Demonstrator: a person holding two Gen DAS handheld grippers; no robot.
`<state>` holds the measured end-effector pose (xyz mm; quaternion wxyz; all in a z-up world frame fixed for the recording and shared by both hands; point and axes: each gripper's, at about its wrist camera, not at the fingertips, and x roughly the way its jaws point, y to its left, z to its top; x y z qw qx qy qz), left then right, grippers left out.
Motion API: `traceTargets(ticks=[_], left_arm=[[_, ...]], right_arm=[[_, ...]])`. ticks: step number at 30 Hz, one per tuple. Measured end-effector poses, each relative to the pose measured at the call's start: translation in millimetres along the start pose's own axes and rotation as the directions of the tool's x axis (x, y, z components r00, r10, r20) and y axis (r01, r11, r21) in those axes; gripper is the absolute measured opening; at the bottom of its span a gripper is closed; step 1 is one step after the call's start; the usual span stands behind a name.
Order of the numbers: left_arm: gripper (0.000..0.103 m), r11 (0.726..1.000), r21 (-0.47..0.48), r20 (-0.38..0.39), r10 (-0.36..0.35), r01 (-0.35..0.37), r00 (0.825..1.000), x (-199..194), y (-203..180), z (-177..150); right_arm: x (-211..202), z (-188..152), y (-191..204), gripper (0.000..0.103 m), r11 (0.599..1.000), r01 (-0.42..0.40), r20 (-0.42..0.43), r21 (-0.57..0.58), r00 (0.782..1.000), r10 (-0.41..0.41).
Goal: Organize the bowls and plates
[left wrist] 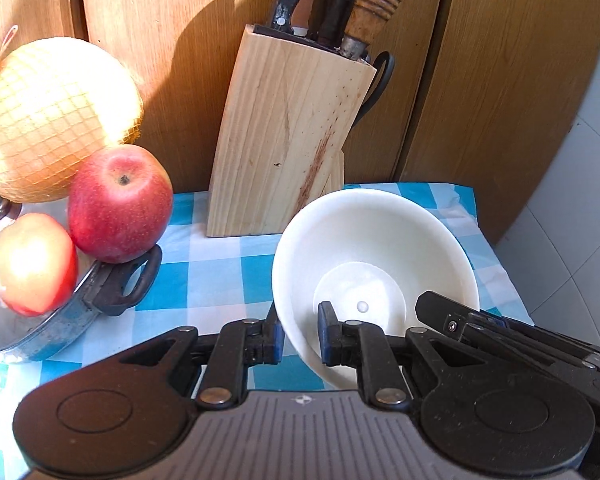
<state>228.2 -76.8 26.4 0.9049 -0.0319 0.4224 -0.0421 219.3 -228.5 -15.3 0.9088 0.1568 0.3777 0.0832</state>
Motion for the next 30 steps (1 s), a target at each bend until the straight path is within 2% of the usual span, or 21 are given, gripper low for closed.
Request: traceTargets(ticks=[8,20,24,30], left_arm=[[0.011,1.0,0.014,0.05,0.016,-0.016,0.999,-47,6,-27],[0.012,1.0,0.005,0.039,0.0,-0.001,0.999,-83,7,-69],[0.012,1.0,0.005,0.057,0.021,-0.021,0.998,-98,5,-76],[0.014,0.999,0.042,0.087,-0.025,0.022,0.996,-107,5,-88]], right_arm=[[-48,-28,24,0.016,0.998,-0.038,0.029,-0.044,0.999,0.039],[-82,-70,26,0.017,0.996,-0.064,0.007,-0.056,0.998,0.065],[-89,-81,29,0.018,0.995,-0.08,-0.011,-0.057,0.997,0.08],[-104,-90,33,0.018,0.995,-0.07,0.005,-0.067,0.998,0.07]])
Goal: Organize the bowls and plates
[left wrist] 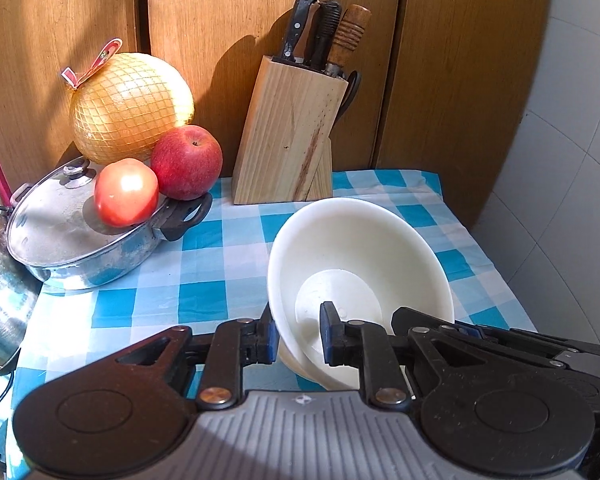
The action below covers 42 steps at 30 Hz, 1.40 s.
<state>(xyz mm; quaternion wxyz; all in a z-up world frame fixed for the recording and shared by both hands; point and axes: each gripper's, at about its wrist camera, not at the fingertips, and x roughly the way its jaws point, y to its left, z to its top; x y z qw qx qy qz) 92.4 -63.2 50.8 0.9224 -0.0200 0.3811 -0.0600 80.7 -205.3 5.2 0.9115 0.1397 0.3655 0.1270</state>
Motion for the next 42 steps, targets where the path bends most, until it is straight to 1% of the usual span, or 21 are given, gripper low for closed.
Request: traceTargets(ticks=[3,6,9,13,20,27,36,42], left_arm=[[0.014,1.0,0.02,-0.012,-0.013,0.013,1.0,6,2,-3],[0.014,1.0,0.0,-0.029,-0.031,0.031,0.999,16,9,-4],[0.014,1.0,0.007,-0.054,-0.03,0.03,0.998,26,10,-5],[0.014,1.0,0.003,-0.085,-0.029,0.029,0.996,38,12,-7],[0.014,1.0,0.009,-0.114,-0.026,0.028,0.993,49,10,-9],[0.014,1.0,0.006,-0.136,-0.025,0.026,0.99,58,9,-9],[0.014,1.0,-0.003,-0.15,-0.027,0.027,0.988,67,11,-7],[0.014,1.0,0.001,-0.153,-0.02,0.021,0.988,71,9,-5]], right_arm=[[2,-6,0,0.019,1.0,0.023,-0.006,-0.001,1.0,-0.023],[7,-8,1,0.019,0.999,0.041,-0.018,0.002,0.999,-0.041],[16,-10,3,0.019,0.998,0.061,-0.034,-0.012,0.998,-0.061],[28,-12,1,0.02,0.997,0.07,-0.066,-0.023,0.995,-0.071],[36,-12,-2,0.02,0.996,0.081,-0.084,-0.041,0.993,-0.084],[42,-12,-10,0.02,0.996,0.089,-0.107,-0.033,0.99,-0.092],[48,-9,-10,0.02,0.995,0.099,-0.1,-0.029,0.99,-0.101],[52,-6,-11,0.019,0.992,0.121,-0.089,-0.035,0.988,-0.124]])
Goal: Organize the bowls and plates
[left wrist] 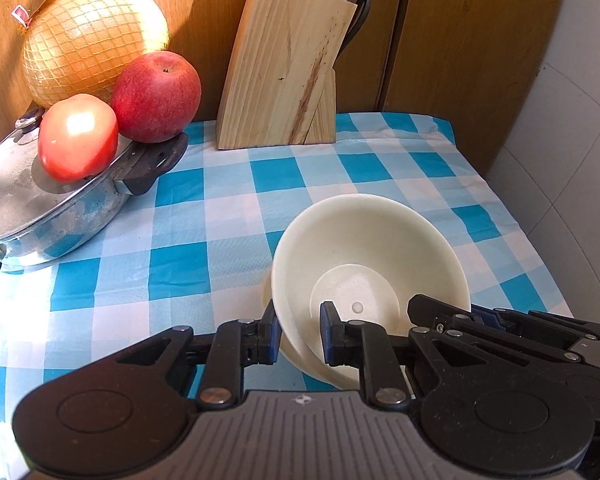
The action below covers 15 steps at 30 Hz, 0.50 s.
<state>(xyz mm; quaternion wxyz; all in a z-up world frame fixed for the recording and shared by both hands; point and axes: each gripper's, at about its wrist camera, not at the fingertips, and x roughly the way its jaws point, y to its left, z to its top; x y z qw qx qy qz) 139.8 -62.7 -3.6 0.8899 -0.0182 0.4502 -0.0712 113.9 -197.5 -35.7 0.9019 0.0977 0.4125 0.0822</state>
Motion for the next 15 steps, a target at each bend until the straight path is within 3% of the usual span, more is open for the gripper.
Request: traceTargets(ticks=[9,11,15], left_arm=[[0.014,1.0,0.001,-0.01,0.004,-0.004,1.0,4.0,-0.6,0.3],[0.014,1.0,-0.003,-0.012,0.01,-0.01,1.0,5.3,0.1,0.5],[0.014,1.0,-0.017,-0.014,0.011,-0.011,1.0,5.8,3.0,1.7]], right_arm=[[1.8,1.3,0.5,0.02,1.0,0.016,-0.004,-0.019,1.0,-0.016],[2.7,0.9,0.6,0.027,1.0,0.022,-0.01,-0.02,1.0,-0.022],[2.6,-0.8,2.6,0.03,0.999,0.036,-0.001,-0.039,0.999,-0.036]])
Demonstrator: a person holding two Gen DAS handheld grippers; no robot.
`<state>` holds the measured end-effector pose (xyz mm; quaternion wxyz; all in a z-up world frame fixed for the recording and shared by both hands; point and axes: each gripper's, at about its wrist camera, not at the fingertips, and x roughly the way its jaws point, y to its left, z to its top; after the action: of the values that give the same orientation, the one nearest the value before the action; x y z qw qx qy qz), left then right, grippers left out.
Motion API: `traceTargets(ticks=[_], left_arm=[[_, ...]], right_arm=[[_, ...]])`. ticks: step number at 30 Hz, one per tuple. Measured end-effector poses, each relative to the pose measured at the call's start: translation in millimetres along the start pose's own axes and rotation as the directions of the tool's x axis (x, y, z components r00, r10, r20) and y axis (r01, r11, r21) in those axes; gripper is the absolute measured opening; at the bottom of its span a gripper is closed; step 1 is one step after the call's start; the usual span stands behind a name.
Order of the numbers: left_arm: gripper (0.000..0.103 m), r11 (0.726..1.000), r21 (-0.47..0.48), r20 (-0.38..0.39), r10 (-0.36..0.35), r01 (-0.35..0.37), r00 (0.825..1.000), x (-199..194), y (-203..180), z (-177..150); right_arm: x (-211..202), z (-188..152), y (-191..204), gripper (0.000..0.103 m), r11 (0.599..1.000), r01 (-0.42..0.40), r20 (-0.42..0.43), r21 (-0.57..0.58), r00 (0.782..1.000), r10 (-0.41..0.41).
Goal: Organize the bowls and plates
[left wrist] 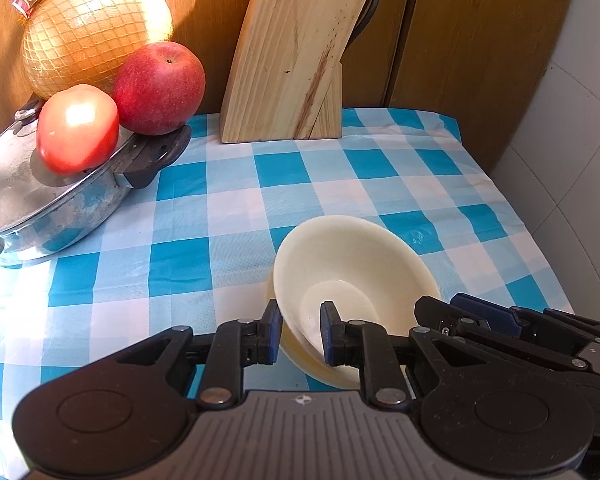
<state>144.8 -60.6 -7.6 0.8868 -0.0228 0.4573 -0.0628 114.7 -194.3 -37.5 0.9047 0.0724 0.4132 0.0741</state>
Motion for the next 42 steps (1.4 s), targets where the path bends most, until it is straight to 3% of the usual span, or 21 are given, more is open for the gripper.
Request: traceTargets(ticks=[9,16,21,23,32,42], left_arm=[[0.014,0.999,-0.043,0.013,-0.013,0.014,1.0,-3,9,2],[0.018,0.997,-0.075,0.017,-0.011,0.013,1.0,-2,18,4],[0.026,0.995,-0.094,-0.006,-0.034,0.033,0.999,6,20,5],[0.035,0.996,-0.09,-0.01,-0.027,0.026,1.0,10,17,5],[0.047,0.999,-0.027,-0.012,0.019,-0.019,1.0,19,7,3],[0.048,0.998,0.033,-0.005,0.057,-0.057,0.998,22,2,-1]], right_arm=[[-8,5,-8,0.043,0.998,0.058,0.068,0.006,0.996,-0.058],[-7,6,-17,0.048,0.998,0.057,0.062,0.038,0.996,-0.059],[-1,5,-23,0.051,0.996,0.041,0.039,0.073,0.998,-0.044],[3,5,-26,0.052,0.995,0.033,0.026,0.096,0.999,-0.036],[18,7,-30,0.063,0.989,0.023,-0.009,0.143,1.0,-0.022],[32,7,-35,0.066,0.985,0.019,-0.043,0.171,0.999,-0.011]])
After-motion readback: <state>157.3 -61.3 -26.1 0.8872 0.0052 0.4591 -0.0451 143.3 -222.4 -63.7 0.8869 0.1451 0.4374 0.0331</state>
